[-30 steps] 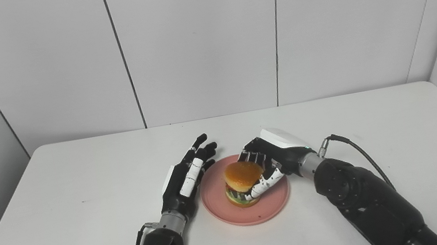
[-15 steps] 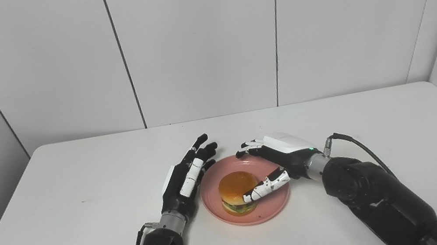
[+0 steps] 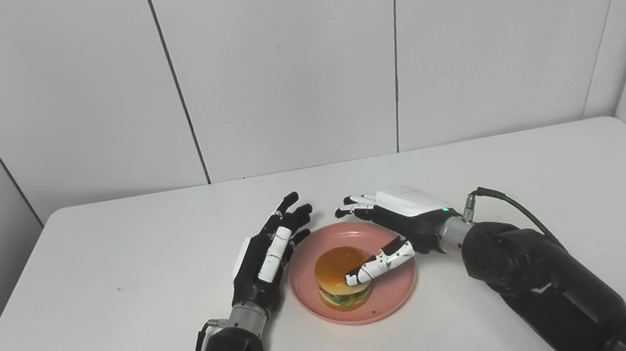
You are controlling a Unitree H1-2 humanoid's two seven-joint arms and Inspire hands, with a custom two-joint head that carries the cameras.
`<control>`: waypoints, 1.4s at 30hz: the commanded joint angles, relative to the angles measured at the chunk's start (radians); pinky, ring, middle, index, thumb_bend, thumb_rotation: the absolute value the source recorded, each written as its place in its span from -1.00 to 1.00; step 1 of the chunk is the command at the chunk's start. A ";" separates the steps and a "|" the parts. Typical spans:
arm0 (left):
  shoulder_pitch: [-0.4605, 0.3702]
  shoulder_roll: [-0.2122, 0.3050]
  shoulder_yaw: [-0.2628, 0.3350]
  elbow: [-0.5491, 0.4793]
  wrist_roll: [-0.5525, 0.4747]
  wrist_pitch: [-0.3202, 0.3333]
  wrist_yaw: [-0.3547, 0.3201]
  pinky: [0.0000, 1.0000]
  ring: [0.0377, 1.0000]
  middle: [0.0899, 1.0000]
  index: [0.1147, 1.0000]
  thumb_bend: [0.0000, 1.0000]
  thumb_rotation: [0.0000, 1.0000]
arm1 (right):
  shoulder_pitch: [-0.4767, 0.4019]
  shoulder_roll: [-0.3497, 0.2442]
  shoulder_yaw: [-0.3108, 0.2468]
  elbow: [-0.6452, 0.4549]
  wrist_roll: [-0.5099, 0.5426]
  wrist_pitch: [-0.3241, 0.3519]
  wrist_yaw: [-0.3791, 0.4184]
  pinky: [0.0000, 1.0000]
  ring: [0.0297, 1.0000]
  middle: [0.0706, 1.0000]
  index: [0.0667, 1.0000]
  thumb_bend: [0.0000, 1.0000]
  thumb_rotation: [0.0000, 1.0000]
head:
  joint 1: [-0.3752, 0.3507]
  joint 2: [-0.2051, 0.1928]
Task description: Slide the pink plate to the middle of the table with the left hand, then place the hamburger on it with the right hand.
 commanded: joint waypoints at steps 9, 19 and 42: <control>0.035 -0.025 0.033 0.031 0.077 -0.088 0.181 0.96 0.98 0.96 0.74 0.79 0.49 | 0.107 0.179 -0.319 0.123 0.327 -0.337 -0.438 0.92 0.96 0.92 0.84 0.70 0.96 | -0.013 0.004; 0.059 -0.033 0.038 -0.092 0.207 -0.018 0.395 1.00 1.00 0.96 0.83 0.53 0.84 | 0.142 0.283 -0.453 0.214 0.603 -0.367 -0.446 1.00 1.00 1.00 0.98 0.86 0.99 | -0.062 0.002; 0.055 -0.029 0.035 -0.211 0.111 0.247 0.339 1.00 1.00 1.00 1.00 0.69 0.82 | 0.172 0.289 -0.435 0.242 0.585 -0.182 -0.485 0.99 0.97 0.95 0.94 0.80 1.00 | -0.056 0.007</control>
